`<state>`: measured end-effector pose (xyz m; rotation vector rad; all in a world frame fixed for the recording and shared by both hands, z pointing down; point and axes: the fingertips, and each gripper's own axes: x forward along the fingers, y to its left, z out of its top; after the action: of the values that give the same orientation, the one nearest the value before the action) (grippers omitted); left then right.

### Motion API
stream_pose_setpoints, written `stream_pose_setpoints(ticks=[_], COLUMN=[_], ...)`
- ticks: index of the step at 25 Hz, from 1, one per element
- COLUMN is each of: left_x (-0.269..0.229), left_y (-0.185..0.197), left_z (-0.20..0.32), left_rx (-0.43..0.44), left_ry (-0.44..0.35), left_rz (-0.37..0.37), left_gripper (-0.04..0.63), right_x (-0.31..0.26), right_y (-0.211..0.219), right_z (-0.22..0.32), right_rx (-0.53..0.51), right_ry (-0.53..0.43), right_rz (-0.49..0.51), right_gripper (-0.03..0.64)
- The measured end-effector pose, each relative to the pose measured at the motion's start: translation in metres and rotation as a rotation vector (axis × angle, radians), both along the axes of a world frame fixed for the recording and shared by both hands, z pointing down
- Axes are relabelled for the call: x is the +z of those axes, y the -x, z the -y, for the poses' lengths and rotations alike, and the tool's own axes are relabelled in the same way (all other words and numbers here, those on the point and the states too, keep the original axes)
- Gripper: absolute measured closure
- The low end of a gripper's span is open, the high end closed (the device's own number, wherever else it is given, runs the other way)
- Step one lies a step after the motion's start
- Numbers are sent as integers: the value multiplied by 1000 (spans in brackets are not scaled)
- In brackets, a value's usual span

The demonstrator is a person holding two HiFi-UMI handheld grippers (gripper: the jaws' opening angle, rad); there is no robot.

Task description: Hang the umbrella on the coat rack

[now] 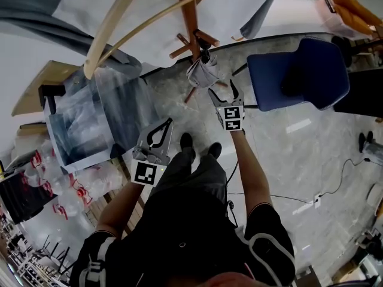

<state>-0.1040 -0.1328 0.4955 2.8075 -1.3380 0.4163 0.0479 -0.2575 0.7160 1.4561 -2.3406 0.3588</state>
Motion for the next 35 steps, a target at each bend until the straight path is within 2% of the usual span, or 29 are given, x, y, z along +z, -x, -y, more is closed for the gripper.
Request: stream_pose_setpoints(ticks=[3, 10, 17, 26, 31, 35], left_x=[-3, -13, -22, -41, -49, -55], left_y=[-4, -8, -11, -14, -15, -17], left_z=[2, 3, 2, -4, -8, -11], left_rx=[65, 4, 19, 20, 21, 22], left_ry=[-60, -33, -60, -87, -89, -97], left_rz=[92, -11, -8, -46, -51, -58], left_gripper=[595, 595, 595, 594, 595, 594], right_x=[-24, -71, -107, -154, -165, -185], right_y=[-4, -14, -27, -41, -47, -52], right_z=[-6, -27, -46, -73, -89, -97], right_rx=[-3, -7, 12, 58, 73, 86], right_ry=[-27, -83, -110, -146, -108, -162], right_rz=[13, 21, 9, -8, -28, -22], right_gripper=[255, 353, 433, 540, 568, 612])
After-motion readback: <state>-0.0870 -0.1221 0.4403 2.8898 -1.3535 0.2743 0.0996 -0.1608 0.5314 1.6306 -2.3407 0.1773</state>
